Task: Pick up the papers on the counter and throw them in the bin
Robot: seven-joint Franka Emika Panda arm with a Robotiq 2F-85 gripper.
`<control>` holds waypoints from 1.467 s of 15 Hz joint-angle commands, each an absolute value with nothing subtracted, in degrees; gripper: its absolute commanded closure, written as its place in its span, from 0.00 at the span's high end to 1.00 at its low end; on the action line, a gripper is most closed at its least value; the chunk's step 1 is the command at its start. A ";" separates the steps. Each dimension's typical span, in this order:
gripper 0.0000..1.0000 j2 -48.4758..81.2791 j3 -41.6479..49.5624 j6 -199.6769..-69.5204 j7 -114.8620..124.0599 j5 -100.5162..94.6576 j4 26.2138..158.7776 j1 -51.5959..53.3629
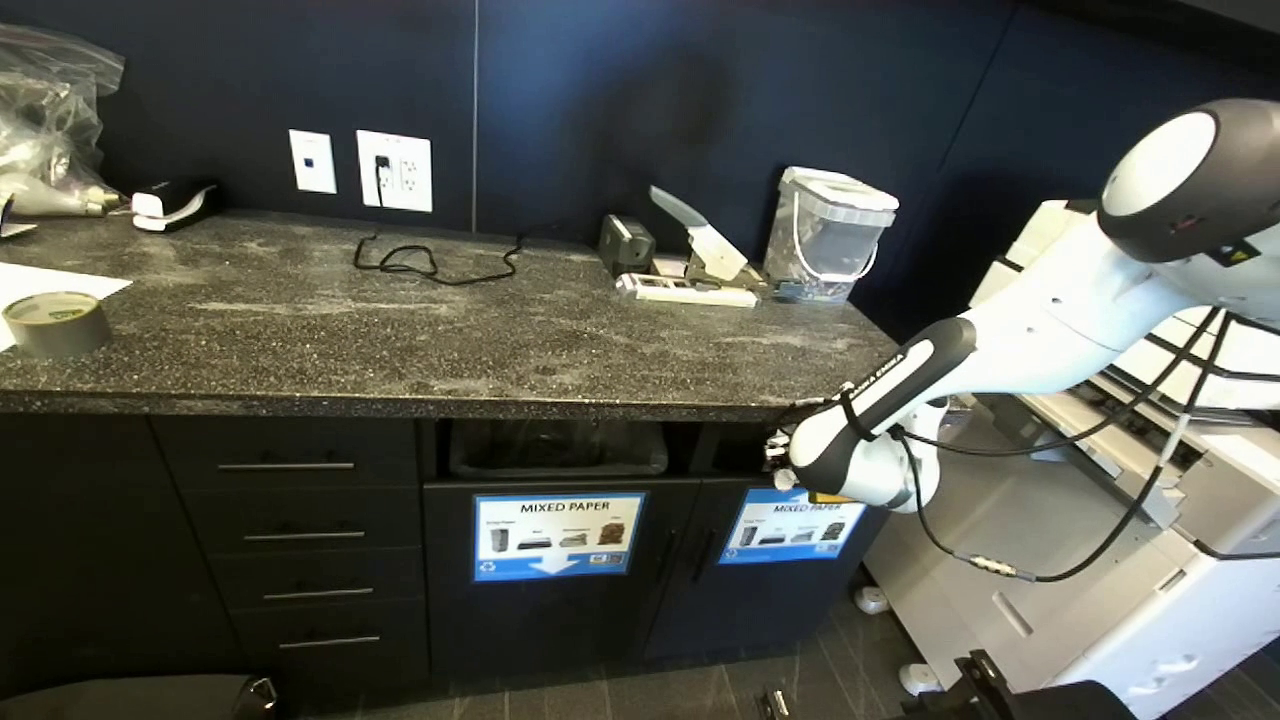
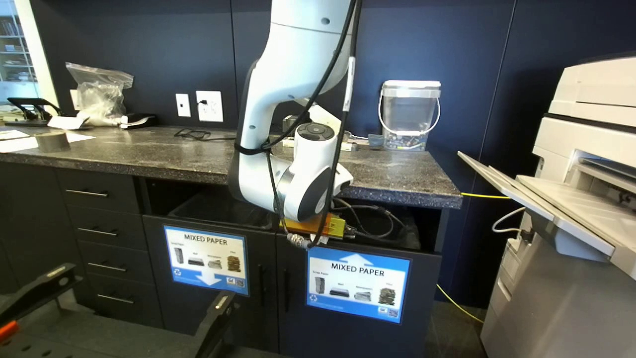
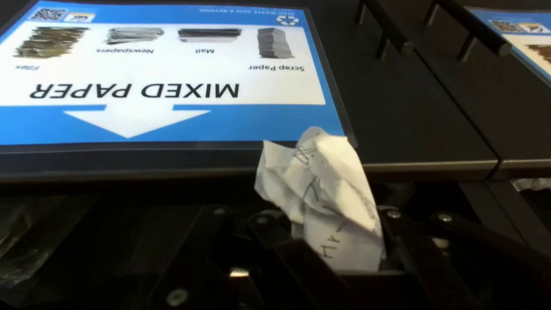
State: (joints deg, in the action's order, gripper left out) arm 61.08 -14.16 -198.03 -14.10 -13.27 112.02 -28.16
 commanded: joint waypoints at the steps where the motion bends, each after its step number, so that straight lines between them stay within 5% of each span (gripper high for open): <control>1: 0.11 66.14 -14.41 -204.40 -9.99 -15.73 105.82 -28.37; 6: 0.10 69.76 -9.76 -215.91 -5.64 -14.33 102.46 -21.55; 20: 0.11 77.52 -5.60 -215.86 1.40 -12.66 91.35 -15.90; 21: 0.18 78.18 -4.98 -216.20 1.18 -11.18 90.87 -14.71; 22: 0.36 78.60 -4.89 -216.40 1.20 -10.97 90.49 -14.41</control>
